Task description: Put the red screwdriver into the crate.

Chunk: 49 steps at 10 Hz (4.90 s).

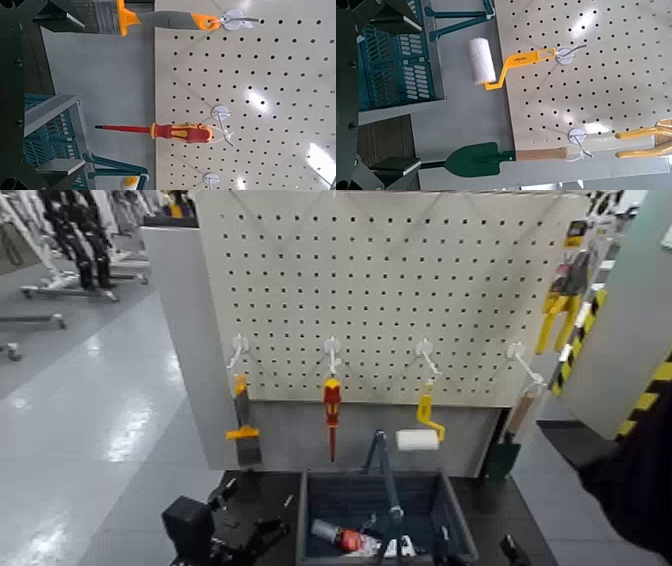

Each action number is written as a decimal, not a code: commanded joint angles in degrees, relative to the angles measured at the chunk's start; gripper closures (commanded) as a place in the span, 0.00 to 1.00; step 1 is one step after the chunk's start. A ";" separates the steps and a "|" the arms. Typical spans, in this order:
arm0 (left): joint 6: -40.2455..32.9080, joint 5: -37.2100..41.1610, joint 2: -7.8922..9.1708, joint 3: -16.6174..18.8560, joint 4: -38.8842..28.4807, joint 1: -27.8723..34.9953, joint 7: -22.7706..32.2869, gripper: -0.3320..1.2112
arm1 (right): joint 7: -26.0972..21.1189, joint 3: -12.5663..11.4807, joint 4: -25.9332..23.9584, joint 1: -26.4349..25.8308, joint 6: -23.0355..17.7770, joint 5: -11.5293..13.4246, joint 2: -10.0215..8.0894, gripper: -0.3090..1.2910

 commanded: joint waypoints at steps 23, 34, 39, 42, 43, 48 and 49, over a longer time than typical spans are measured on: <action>14.02 3.14 1.89 -7.37 19.14 -33.97 -29.74 0.28 | -0.16 1.55 0.63 -0.70 0.62 -1.38 -0.32 0.28; 10.42 9.11 0.40 -13.88 34.26 -43.99 -34.48 0.86 | -0.07 2.17 1.16 -1.23 0.27 -1.91 -0.59 0.28; 10.06 9.82 0.40 -13.00 33.47 -42.85 -33.96 0.95 | -0.07 2.17 1.16 -1.23 0.18 -1.91 -0.59 0.28; 10.06 9.82 0.49 -12.56 32.06 -42.24 -33.96 0.95 | -0.07 2.17 1.16 -1.14 0.27 -1.91 -0.59 0.28; 10.59 9.82 0.58 -12.03 31.01 -41.44 -33.96 0.95 | -0.07 2.17 1.16 -1.14 0.27 -1.91 -0.59 0.28; 17.18 9.82 1.19 -6.76 14.49 -32.39 -32.81 0.95 | -0.07 1.99 1.07 -1.14 0.53 -2.00 -0.59 0.28; 19.03 9.99 1.28 -5.97 11.76 -30.72 -32.55 0.95 | -0.07 1.99 1.07 -1.14 0.62 -2.09 -0.59 0.28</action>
